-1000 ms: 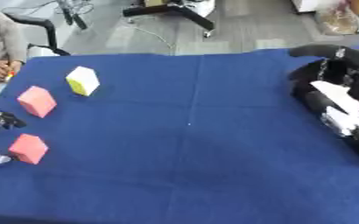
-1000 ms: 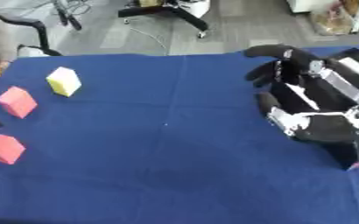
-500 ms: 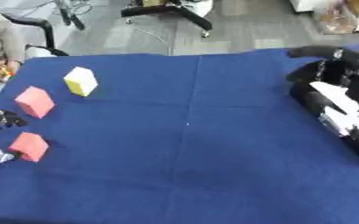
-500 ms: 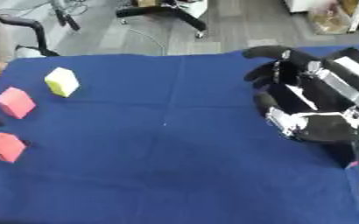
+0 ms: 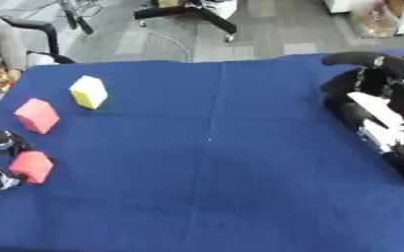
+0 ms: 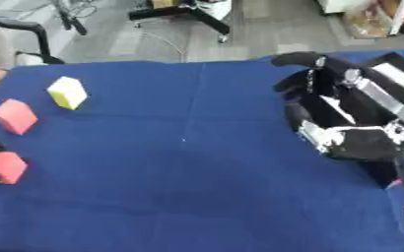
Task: Pick up the objects with one hand, pass them to the other hand, and then place them into the box on the other side of the table.
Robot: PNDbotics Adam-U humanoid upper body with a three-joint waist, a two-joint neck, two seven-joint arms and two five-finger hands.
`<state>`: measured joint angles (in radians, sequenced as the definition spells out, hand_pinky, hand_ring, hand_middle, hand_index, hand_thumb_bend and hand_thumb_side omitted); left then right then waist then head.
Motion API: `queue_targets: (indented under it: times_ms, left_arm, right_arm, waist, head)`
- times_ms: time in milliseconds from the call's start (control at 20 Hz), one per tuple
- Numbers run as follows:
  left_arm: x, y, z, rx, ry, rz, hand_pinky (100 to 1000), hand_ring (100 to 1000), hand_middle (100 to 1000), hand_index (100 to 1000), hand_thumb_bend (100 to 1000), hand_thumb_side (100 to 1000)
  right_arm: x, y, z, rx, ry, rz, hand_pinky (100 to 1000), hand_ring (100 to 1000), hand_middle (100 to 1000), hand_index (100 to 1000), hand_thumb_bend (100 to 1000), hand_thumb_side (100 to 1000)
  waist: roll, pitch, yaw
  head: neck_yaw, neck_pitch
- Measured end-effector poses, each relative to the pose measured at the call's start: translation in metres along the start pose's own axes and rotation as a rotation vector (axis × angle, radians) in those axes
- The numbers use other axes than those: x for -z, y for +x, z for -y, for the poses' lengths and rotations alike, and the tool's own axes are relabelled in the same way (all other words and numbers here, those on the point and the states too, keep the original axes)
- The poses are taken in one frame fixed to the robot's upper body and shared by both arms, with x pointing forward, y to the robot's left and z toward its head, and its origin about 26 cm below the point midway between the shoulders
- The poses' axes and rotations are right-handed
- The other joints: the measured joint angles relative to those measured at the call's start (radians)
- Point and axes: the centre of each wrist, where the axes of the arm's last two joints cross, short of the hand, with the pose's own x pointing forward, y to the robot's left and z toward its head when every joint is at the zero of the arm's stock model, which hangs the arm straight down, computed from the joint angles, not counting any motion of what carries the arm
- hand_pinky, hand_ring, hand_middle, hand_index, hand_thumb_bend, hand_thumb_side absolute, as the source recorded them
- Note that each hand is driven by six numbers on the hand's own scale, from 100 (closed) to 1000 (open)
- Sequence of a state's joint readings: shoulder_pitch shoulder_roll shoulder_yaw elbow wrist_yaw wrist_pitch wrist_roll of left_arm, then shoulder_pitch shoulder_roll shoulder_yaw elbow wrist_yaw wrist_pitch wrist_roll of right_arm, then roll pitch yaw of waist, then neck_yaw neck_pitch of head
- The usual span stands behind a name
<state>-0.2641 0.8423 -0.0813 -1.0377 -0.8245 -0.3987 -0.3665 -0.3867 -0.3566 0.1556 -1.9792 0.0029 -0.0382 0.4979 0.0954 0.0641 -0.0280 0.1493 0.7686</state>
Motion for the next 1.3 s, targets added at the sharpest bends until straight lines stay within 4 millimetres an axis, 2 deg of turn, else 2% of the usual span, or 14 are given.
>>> queue_targets:
  times_ms: [100, 300, 400, 550, 700, 900, 1000, 1200, 1300]
  left_arm:
    - [-0.001, 0.0, -0.003, -0.011, 0.038, -0.004, 710, 553, 515, 625, 103, 320]
    - [-0.005, 0.006, -0.022, -0.037, 0.172, 0.01, 684, 539, 506, 612, 159, 323]
    - [-0.008, 0.013, -0.038, -0.062, 0.26, 0.039, 672, 536, 502, 605, 177, 322]
    - [-0.009, 0.035, -0.061, -0.14, 0.404, 0.139, 626, 531, 504, 600, 267, 318]
    - [-0.001, 0.069, -0.081, -0.274, 0.525, 0.3, 591, 520, 504, 595, 317, 307]
    - [0.02, 0.126, -0.102, -0.491, 0.585, 0.555, 569, 513, 501, 588, 349, 292]
    - [0.032, 0.157, -0.108, -0.587, 0.572, 0.679, 565, 512, 503, 588, 357, 288]
    - [0.048, 0.211, -0.122, -0.696, 0.515, 0.885, 560, 512, 503, 588, 365, 280]
    - [0.051, 0.234, -0.128, -0.722, 0.483, 0.973, 563, 514, 507, 593, 371, 285]
  right_arm:
    - [0.0, 0.0, 0.0, 0.0, 0.0, 0.0, 738, 770, 886, 914, 114, 298]
    - [0.0, 0.0, 0.0, -0.004, -0.002, 0.0, 745, 779, 885, 917, 116, 300]
    - [0.0, 0.0, 0.0, -0.019, -0.011, 0.004, 750, 784, 885, 920, 119, 303]
    - [0.0, 0.0, 0.0, -0.062, -0.027, 0.024, 779, 829, 909, 930, 165, 339]
    - [0.002, 0.002, 0.001, -0.105, -0.028, 0.06, 829, 883, 949, 955, 240, 397]
    - [0.005, 0.005, 0.004, -0.194, 0.009, 0.136, 887, 930, 978, 991, 329, 386]
    - [0.007, 0.007, 0.006, -0.264, 0.043, 0.18, 904, 939, 980, 1000, 345, 369]
    - [0.012, 0.009, 0.006, -0.391, 0.103, 0.253, 917, 946, 981, 1000, 367, 352]
    - [0.013, 0.01, 0.005, -0.428, 0.124, 0.271, 903, 935, 972, 1000, 322, 370]
  waist:
    - [0.0, 0.0, 0.002]
    - [0.0, 0.0, 0.007]
    - [0.0, 0.0, 0.01]
    - [0.0, 0.0, 0.017]
    - [-0.002, 0.0, 0.023]
    - [-0.024, 0.0, 0.025]
    - [-0.036, 0.0, 0.027]
    - [-0.044, 0.0, 0.024]
    - [-0.049, 0.0, 0.023]
  head:
    - [-0.001, 0.0]
    - [-0.005, 0.0]
    - [-0.01, 0.0]
    - [-0.017, 0.002]
    - [-0.025, 0.002]
    - [-0.037, 0.003]
    - [-0.039, 0.003]
    - [-0.039, 0.003]
    - [-0.039, 0.003]
